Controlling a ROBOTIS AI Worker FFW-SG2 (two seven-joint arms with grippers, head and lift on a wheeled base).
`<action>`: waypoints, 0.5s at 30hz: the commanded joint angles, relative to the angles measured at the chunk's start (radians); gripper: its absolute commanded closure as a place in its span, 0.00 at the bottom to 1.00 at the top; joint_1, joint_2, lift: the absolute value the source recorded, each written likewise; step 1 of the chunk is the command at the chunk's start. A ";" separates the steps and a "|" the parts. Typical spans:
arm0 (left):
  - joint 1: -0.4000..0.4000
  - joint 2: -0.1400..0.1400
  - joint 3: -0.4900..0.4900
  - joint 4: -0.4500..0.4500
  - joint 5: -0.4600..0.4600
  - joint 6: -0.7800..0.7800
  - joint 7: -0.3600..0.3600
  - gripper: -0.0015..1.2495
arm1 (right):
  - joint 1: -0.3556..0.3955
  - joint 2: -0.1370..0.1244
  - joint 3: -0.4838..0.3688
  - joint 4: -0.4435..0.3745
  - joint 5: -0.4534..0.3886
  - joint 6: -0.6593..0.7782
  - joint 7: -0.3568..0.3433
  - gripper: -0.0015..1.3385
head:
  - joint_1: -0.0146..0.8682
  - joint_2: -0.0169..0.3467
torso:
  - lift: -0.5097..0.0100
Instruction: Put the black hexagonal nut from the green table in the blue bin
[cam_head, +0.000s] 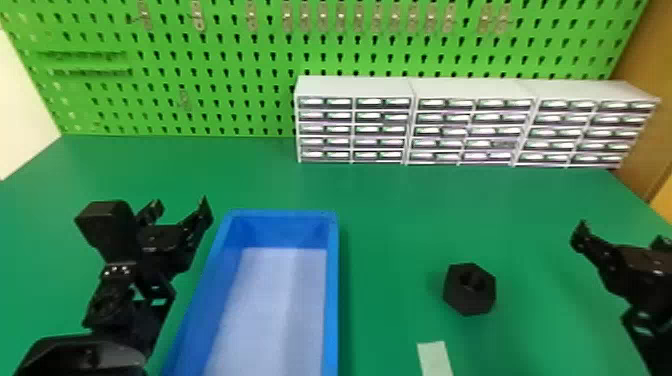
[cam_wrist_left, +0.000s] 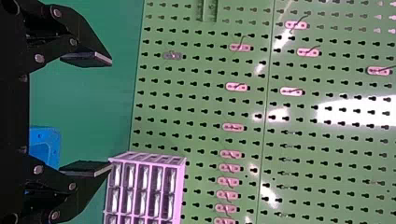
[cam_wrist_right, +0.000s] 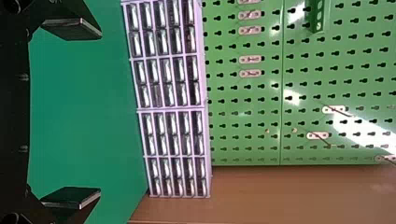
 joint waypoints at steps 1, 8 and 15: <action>0.000 0.000 -0.001 0.000 0.001 0.000 0.000 0.37 | 0.002 0.001 -0.001 -0.001 -0.002 0.000 0.000 0.09 | 0.76 0.20 | 0.80; 0.000 0.000 -0.002 0.000 0.001 0.000 0.000 0.37 | 0.002 0.001 0.000 -0.002 -0.002 0.000 0.000 0.09 | 0.76 0.20 | 0.80; 0.000 0.000 -0.004 0.000 0.001 0.000 0.000 0.37 | 0.005 -0.002 0.002 -0.007 -0.011 0.005 0.000 0.09 | 0.76 0.20 | 0.80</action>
